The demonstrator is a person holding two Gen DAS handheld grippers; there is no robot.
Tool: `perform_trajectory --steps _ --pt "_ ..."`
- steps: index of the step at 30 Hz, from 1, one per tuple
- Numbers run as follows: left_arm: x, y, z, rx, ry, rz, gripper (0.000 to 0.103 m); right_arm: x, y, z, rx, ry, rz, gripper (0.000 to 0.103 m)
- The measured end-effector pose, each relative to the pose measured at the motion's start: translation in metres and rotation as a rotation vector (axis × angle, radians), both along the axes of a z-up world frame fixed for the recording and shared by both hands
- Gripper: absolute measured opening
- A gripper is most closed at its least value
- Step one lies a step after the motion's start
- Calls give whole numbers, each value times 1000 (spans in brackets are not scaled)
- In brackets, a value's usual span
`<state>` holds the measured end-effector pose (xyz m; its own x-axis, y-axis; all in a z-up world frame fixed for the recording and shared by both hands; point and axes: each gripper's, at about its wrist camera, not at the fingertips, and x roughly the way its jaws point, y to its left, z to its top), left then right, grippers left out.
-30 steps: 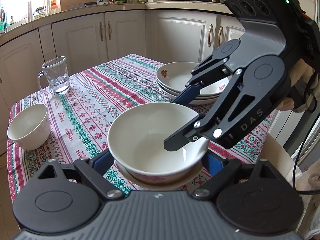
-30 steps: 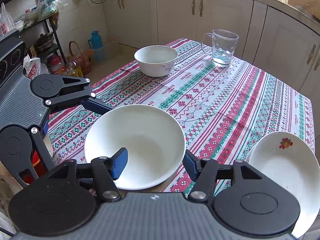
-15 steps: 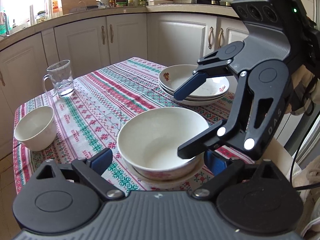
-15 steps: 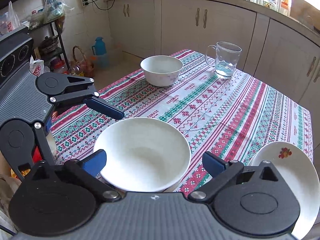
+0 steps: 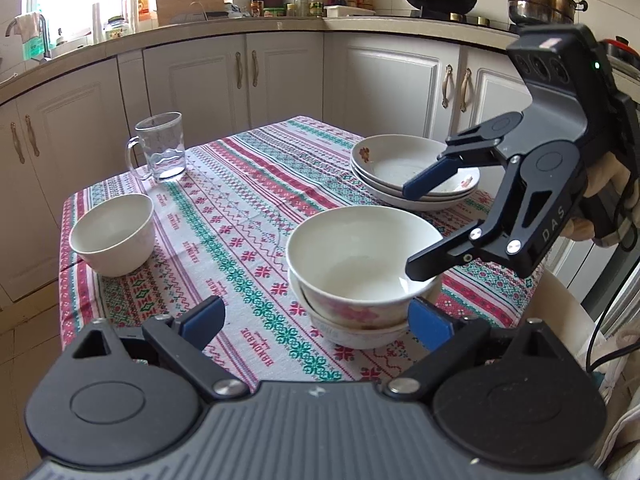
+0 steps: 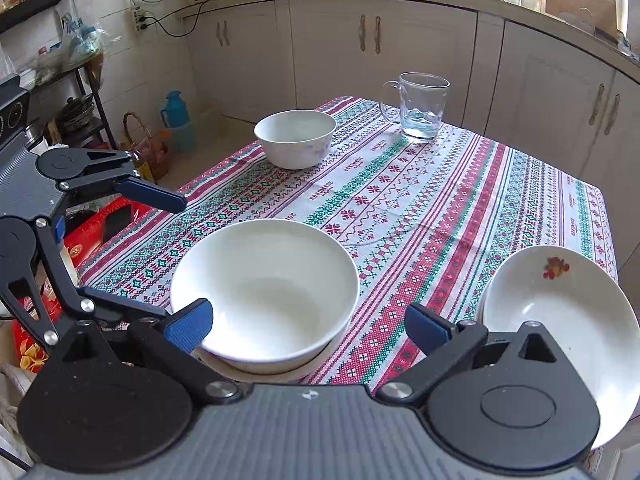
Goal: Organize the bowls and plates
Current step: 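Move the right tool to the rim of the small white bowl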
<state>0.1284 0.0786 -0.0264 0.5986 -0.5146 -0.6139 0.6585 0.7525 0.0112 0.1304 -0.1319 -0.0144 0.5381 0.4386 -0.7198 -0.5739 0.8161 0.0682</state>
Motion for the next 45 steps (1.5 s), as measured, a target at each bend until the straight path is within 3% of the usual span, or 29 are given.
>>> perform_trajectory --steps 7,14,19,32,36,45 --pt "15 25 0 19 -32 107 98 4 6 14 -11 -39 -3 103" --pt "47 52 -7 43 -49 225 98 19 38 33 -85 -123 48 103" --pt "68 66 -11 52 -72 266 98 39 59 42 -108 -131 81 103" --pt "121 73 -30 46 -110 275 98 102 111 65 -156 -103 138 103" --pt "133 73 -35 47 -127 282 98 126 127 65 -191 -100 170 103" --pt "160 71 -47 18 -125 271 98 180 152 49 -188 -4 211 103"
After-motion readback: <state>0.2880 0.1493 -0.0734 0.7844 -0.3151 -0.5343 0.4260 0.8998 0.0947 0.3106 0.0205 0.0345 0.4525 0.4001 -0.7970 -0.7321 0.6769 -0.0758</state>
